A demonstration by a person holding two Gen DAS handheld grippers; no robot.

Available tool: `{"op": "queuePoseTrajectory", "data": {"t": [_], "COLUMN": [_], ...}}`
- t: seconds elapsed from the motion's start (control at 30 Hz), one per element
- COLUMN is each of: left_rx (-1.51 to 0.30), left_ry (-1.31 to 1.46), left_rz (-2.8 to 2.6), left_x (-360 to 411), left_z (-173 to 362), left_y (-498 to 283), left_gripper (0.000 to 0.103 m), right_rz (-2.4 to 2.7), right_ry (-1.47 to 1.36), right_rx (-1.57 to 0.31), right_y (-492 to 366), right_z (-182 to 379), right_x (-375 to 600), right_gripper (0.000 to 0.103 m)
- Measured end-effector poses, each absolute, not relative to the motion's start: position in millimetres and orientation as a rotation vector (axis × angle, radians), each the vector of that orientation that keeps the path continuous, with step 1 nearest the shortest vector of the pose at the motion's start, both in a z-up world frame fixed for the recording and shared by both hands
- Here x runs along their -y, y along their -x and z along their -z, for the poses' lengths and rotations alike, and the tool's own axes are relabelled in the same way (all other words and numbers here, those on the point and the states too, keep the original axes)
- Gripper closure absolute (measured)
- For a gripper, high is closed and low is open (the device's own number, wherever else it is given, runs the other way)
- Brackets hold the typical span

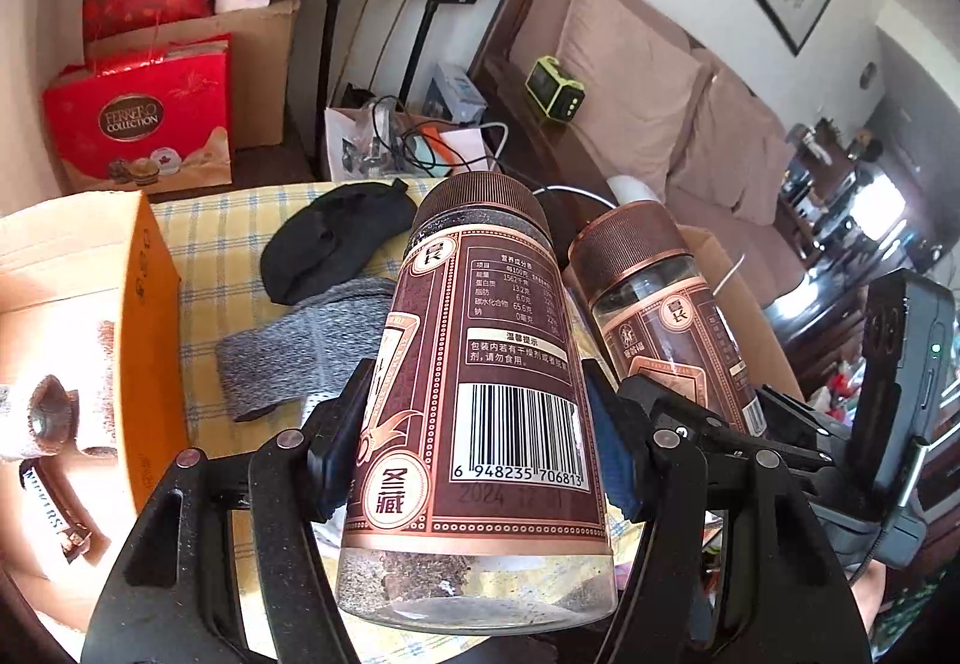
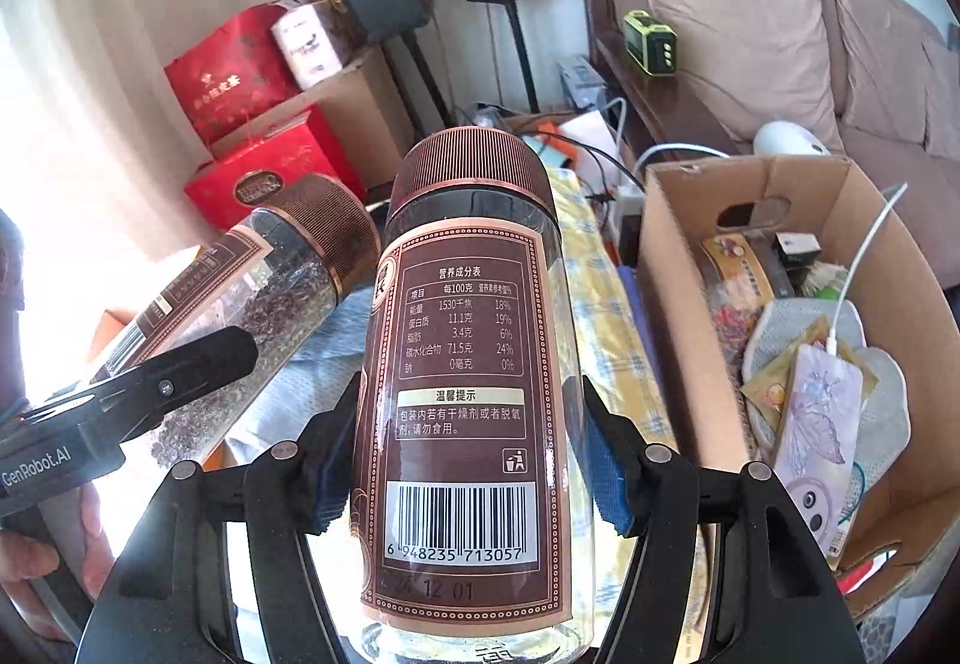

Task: Organize objects
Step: 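Lift both coffee jars and carry them over the orange box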

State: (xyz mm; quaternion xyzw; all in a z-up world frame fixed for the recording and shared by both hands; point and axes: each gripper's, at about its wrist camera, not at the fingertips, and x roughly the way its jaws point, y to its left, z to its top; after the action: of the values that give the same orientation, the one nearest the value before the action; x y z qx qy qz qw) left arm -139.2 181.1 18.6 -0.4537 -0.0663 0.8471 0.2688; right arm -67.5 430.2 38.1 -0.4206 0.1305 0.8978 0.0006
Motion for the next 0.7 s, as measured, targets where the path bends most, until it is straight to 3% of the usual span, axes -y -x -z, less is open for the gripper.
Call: {"op": "queuePoseTrajectory", "data": {"t": [0.7], "left_rx": [0.326], "left_ry": [1.221], "left_rz": [-2.536], "left_x": [-7.2], "left_z": [-33.7], "left_y": [143.0], "left_gripper": [0.041], "right_rz": [-3.035], "right_ry": [1.421], "right_rx": [-0.335], "right_y": [106.0], "right_z": [-60.2], "right_x": [-290.7], "right_gripper": [0.037]}}
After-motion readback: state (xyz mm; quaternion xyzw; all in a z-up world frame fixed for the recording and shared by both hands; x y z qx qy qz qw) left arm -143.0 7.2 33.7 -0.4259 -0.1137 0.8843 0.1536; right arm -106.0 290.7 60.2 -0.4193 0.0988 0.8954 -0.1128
